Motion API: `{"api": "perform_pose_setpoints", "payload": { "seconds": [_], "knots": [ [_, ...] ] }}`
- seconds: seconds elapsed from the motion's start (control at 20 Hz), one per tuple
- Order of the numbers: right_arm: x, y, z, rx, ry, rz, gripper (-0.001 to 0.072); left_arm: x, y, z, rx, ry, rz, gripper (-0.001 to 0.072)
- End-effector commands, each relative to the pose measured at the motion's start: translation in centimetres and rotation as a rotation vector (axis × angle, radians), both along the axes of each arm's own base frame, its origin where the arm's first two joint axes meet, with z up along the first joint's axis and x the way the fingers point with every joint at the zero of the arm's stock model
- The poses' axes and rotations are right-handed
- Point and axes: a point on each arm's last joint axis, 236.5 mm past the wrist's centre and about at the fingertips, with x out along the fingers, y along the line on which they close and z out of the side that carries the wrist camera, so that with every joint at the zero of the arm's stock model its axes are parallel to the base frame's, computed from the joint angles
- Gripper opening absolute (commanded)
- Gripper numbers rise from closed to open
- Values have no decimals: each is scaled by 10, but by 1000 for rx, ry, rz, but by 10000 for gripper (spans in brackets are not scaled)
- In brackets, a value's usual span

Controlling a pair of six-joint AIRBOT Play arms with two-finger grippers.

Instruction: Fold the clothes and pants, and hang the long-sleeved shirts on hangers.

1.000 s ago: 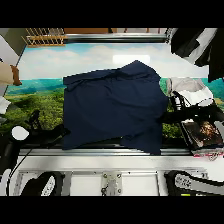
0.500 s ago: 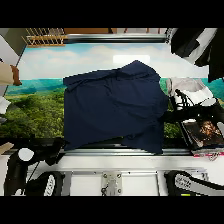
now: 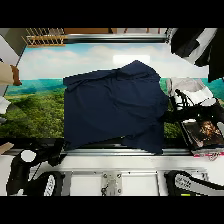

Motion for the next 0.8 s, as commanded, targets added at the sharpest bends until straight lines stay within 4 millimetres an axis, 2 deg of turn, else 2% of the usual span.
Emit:
{"api": "perform_pose_setpoints", "payload": {
  "seconds": [0.0, 0.2, 0.4, 0.6, 0.7, 0.75],
  "knots": [
    [0, 0, 1, 0, -1, 0, 15, 9, 2, -5, -7, 11, -13, 610],
    [1, 1, 1, 4, 0, -7, 15, 13, 3, -13, -11, 61, -42, 611],
    [1, 1, 1, 9, 8, -19, 15, 35, -19, -14, 37, 17, -195, 610],
    [1, 1, 2, 10, 12, -25, 15, 52, -35, -14, 49, 25, -253, 606],
    [1, 1, 2, 11, 12, -25, 15, 57, -35, -15, 48, 34, -254, 278],
    [1, 1, 2, 10, 12, -25, 15, 58, -35, -15, 48, 35, -254, 166]
  ]
}}
